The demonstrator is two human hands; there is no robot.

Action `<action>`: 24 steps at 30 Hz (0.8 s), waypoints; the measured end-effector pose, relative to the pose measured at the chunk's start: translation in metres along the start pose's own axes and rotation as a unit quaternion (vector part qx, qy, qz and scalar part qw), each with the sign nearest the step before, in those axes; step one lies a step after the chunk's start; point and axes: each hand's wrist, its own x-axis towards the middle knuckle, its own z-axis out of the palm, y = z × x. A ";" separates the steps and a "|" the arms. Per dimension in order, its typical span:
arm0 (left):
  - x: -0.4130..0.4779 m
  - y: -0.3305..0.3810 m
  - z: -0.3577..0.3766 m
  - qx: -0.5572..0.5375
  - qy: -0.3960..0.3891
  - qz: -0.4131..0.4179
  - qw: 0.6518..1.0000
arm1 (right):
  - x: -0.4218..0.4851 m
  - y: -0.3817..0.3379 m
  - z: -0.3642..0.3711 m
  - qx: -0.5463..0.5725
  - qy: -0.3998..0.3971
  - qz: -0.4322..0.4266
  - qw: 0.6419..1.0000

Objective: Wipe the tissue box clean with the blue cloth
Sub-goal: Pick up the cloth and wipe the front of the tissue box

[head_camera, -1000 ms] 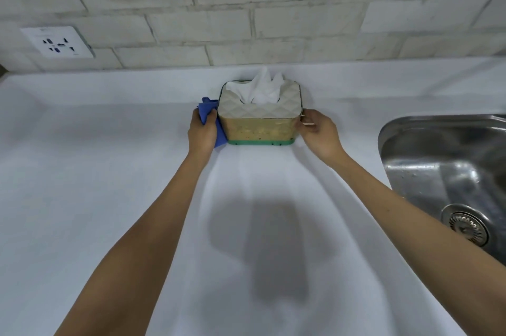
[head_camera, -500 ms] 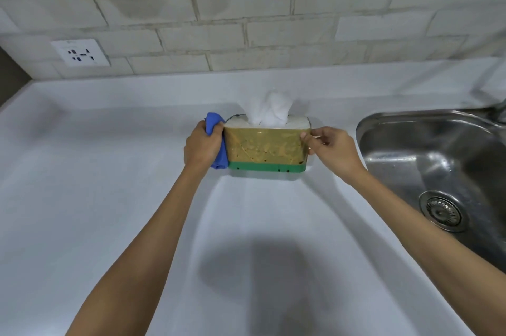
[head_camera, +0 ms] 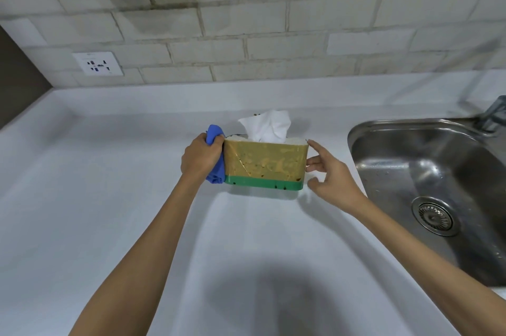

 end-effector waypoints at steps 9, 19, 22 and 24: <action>0.003 0.001 0.000 -0.045 -0.012 -0.018 0.999 | 0.013 0.019 0.003 -0.245 0.023 -0.124 0.961; -0.052 -0.020 0.011 -0.270 0.173 0.085 0.943 | 0.044 0.025 -0.005 -0.142 -0.039 -0.121 0.982; -0.068 -0.024 0.031 -0.283 0.139 0.162 0.935 | 0.049 0.021 -0.007 -0.130 -0.039 -0.125 0.983; -0.070 -0.023 0.046 -0.260 0.094 0.203 0.939 | 0.051 0.020 -0.008 -0.127 -0.041 -0.124 0.983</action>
